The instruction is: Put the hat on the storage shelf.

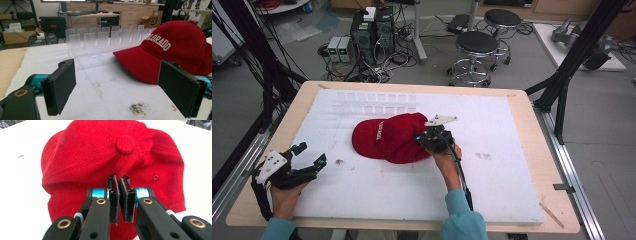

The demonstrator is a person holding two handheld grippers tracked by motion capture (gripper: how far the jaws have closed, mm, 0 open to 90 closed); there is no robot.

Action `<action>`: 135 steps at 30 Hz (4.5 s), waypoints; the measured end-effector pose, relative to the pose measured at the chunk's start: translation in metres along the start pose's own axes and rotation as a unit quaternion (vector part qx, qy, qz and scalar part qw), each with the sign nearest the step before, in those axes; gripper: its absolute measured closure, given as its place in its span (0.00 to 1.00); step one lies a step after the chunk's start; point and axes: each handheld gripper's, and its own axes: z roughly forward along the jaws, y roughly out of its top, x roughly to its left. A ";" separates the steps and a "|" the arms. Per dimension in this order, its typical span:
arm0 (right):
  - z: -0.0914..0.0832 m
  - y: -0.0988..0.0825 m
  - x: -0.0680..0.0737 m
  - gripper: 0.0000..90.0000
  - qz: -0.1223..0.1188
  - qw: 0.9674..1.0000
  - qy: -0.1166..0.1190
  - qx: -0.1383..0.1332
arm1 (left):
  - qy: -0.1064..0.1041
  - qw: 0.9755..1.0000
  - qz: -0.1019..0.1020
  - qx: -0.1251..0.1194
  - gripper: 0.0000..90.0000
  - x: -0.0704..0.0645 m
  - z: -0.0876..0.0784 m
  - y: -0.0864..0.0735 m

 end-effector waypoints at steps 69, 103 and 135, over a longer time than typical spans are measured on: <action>-0.062 0.088 0.065 0.97 -0.166 0.970 0.103 -0.145 | -0.159 0.987 0.033 0.004 0.16 -0.029 0.011 0.059; -0.069 0.095 0.078 0.97 -0.207 0.956 0.152 -0.144 | -0.311 0.949 0.033 0.027 0.07 -0.059 0.063 0.125; -0.062 0.095 0.085 0.97 -0.226 0.950 0.173 -0.129 | -0.382 0.918 0.044 0.094 0.13 -0.098 0.106 0.150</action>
